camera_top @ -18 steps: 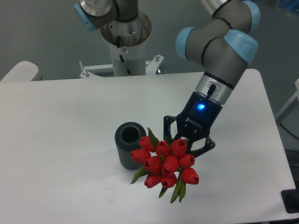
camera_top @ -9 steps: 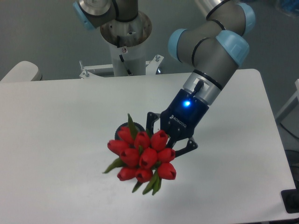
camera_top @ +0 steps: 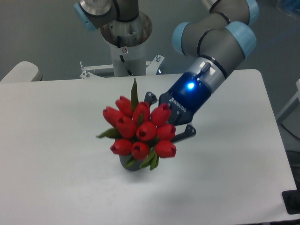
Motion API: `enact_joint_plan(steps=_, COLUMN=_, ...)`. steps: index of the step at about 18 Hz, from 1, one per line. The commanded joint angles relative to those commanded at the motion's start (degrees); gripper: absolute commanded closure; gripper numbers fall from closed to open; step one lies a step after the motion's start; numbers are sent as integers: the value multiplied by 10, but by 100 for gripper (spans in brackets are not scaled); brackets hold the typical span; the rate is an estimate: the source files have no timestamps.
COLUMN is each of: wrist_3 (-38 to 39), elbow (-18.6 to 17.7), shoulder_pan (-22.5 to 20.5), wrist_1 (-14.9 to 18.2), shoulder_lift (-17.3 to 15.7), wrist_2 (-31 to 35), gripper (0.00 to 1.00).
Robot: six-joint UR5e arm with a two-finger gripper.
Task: Insert the flowers into the vase
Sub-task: 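Raise the bouquet and tilt its stems down into the vase opening, then lower the bouquet stems down into the grey vase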
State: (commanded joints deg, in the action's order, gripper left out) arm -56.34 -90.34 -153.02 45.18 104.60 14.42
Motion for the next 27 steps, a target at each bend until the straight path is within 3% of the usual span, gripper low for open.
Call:
enact_joint_plan(steps=8, wrist_3=-17, elbow=-60, shoulder_pan=8, wrist_1=-5, shoulder_lift=-39, wrist_2=-11, gripper=67)
enact_joint_plan(steps=13, wrist_3=-80, elbow=-113, shoulder_pan=11, wrist_1=-9, shoulder_lift=-55, wrist_2=-25, gripper=67)
enact_joint_plan(steps=27, wrist_3=-137, elbow=-168, shoulder_pan=12, wrist_1=-10, shoulder_lift=-62, wrist_2=-33, gripper=67)
